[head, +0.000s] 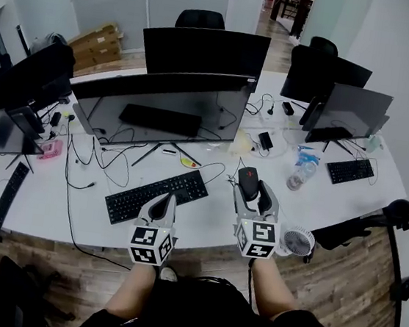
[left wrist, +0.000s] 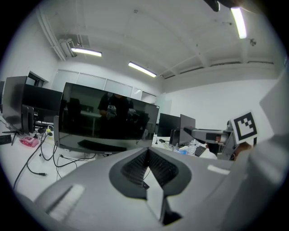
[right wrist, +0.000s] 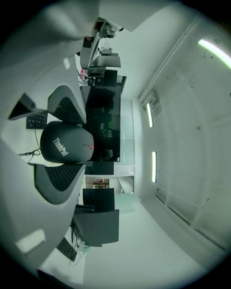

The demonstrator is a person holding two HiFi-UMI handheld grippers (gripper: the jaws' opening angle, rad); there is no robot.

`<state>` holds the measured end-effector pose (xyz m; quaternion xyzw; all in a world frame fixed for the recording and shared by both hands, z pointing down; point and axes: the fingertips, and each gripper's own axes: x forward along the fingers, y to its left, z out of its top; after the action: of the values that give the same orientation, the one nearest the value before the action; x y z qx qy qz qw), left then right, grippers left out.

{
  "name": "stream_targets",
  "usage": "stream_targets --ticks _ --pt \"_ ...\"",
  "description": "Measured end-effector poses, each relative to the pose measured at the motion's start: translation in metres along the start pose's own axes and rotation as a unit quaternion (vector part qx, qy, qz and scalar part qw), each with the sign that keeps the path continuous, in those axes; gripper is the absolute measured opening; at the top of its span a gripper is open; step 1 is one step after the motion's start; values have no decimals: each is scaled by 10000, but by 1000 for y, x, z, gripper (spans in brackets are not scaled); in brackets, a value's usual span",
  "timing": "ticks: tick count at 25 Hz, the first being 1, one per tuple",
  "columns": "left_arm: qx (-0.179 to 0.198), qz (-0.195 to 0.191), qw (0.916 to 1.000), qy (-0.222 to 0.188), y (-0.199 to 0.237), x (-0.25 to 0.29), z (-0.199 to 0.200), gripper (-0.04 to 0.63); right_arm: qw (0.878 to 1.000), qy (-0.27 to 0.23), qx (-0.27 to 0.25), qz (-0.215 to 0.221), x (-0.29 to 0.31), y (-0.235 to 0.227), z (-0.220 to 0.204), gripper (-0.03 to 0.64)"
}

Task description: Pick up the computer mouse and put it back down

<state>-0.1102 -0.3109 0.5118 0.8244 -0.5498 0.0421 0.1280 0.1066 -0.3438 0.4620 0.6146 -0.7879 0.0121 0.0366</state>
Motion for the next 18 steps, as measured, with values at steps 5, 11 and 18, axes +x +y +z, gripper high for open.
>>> stream_targets --ticks 5,11,18 --pt "40 -58 10000 -1 -1 5 0 51 9999 -114 -38 -87 -5 -3 9 262" --pt "-4 87 10000 48 10 4 0 51 9999 64 8 -138 -2 -7 -10 262" --pt "7 136 9999 49 12 0 -1 51 9973 712 102 -128 13 -6 -75 262"
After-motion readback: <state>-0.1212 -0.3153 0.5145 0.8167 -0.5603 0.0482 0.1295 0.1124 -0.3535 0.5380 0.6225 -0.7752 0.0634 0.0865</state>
